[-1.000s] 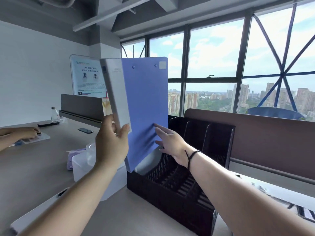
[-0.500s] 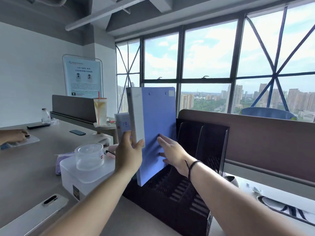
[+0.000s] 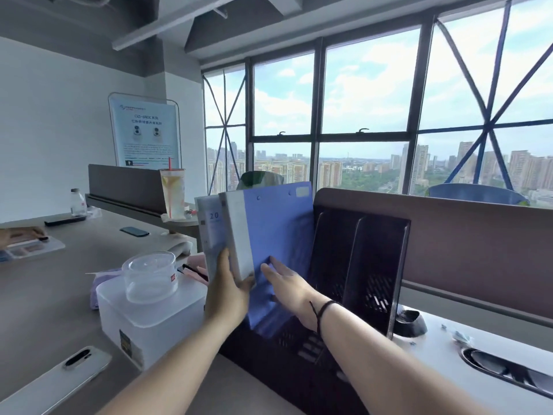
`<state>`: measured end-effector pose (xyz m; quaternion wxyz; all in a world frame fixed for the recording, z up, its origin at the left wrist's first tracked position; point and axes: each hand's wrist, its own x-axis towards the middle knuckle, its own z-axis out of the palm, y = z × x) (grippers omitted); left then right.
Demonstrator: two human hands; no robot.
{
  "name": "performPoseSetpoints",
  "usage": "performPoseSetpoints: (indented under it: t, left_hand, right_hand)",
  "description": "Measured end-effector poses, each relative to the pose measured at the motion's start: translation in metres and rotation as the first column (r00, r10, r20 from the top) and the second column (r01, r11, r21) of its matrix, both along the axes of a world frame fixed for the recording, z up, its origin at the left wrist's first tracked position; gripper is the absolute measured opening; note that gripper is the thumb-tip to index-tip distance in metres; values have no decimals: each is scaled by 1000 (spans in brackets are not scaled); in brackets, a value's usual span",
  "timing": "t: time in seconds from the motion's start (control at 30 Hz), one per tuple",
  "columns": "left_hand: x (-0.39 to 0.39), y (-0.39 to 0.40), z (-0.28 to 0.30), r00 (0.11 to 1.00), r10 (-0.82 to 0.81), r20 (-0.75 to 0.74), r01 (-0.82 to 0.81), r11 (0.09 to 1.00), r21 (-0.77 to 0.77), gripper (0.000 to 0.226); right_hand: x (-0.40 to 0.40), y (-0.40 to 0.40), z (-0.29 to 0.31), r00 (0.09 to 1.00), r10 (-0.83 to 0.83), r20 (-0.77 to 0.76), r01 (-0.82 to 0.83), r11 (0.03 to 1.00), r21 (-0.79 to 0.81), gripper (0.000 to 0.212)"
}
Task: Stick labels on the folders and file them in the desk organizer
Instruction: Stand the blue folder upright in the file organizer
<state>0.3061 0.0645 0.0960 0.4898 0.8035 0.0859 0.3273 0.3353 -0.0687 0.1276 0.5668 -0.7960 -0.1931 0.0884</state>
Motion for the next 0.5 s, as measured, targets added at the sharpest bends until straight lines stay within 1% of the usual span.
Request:
performPoseSetpoints:
  t: [0.03,0.13,0.23,0.33,0.5]
  left_hand:
    - [-2,-1,-4,1000,-4,0,4,1000,14,80]
    - [-7,-4,-9,1000,20,3,-21,998,52,94]
    - [-10,-2,-10,999,38,-16,-37,997,64,100]
    - [-15,2,-11,999,22,-50,-18,997,78,103]
    - [-34,5,-9,1000,-22,-22,25,994,109,95]
  right_hand:
    - [-1,1,-2,1000,3,-14,-3,1000,-22,72]
    - [-4,0,-7,999,-11,-41,8,998,-65,62]
    - [-6,-3,-6,999,-13,-46,9,997,-80,68]
    - [-9,-7,-4,999,-25,-34,22,994,-105,70]
    - [-21,-22,-1,1000,-13,15,15,989,-146,73]
